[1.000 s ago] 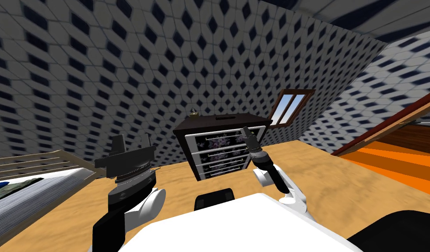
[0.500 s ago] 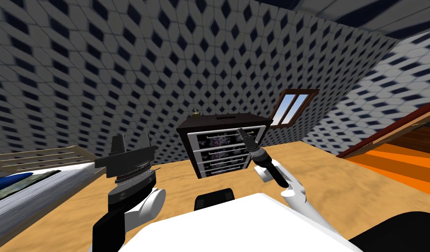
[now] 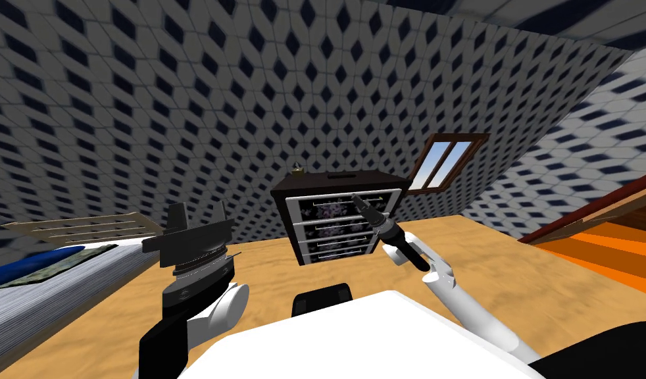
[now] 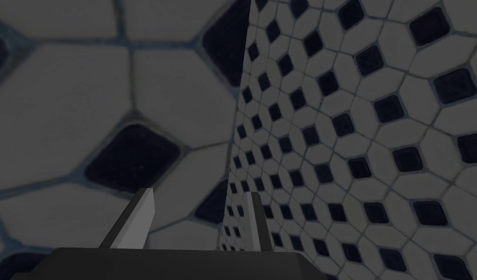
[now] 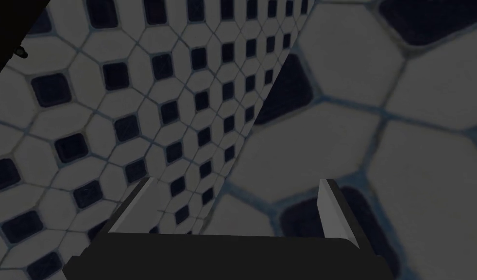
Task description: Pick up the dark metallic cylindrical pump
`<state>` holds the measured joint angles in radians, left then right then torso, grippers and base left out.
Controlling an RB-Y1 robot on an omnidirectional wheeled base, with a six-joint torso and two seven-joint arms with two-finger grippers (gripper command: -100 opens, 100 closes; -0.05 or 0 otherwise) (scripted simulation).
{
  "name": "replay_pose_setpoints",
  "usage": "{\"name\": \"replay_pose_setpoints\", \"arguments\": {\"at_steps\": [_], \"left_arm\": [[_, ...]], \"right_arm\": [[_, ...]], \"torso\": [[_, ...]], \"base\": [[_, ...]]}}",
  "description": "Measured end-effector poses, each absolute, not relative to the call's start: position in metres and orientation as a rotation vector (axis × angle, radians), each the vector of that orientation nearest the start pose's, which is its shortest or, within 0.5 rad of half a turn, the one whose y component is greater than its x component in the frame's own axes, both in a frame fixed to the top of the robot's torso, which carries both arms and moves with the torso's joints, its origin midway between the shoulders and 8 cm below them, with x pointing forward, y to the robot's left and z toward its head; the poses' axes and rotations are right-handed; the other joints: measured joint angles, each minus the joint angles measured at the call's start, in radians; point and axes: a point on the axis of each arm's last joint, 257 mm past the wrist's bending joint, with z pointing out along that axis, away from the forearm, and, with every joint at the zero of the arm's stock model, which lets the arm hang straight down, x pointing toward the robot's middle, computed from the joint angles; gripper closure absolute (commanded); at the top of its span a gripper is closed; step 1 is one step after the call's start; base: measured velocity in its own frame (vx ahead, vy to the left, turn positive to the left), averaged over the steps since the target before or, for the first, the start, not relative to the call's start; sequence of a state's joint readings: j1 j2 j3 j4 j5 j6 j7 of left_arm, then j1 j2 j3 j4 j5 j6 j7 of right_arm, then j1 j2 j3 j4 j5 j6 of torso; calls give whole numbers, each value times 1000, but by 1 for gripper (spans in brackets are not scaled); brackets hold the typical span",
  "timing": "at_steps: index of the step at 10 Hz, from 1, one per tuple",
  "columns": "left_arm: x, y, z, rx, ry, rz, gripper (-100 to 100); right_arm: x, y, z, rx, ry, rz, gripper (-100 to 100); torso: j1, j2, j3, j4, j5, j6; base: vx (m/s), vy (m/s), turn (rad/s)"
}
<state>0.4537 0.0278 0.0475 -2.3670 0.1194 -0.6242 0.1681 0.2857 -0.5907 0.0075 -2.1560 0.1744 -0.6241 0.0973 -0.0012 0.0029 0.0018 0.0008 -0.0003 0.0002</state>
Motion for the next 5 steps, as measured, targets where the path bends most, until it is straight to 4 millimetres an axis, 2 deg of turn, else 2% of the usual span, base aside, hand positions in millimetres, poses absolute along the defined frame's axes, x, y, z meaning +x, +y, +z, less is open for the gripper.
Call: {"name": "replay_pose_setpoints", "arguments": {"at_steps": [2,3,5], "left_arm": [[296,292,97,-537,348,-1561,0],[296,292,97,-537,348,-1561,0],[296,292,97,-537,348,-1561,0]], "right_arm": [[361,-180,31,-210,1028,1131,-100],[361,-177,28,-249,1044,1127,-100],[363,-172,25,-321,1072,1115,-100]], "torso": [[0,-1,0,0,0,-1],[0,0,0,0,0,0],[1,-1,-1,0,0,-1]], "base": [[-50,-11,122],[-22,-5,-13],[-45,-6,144]]}}
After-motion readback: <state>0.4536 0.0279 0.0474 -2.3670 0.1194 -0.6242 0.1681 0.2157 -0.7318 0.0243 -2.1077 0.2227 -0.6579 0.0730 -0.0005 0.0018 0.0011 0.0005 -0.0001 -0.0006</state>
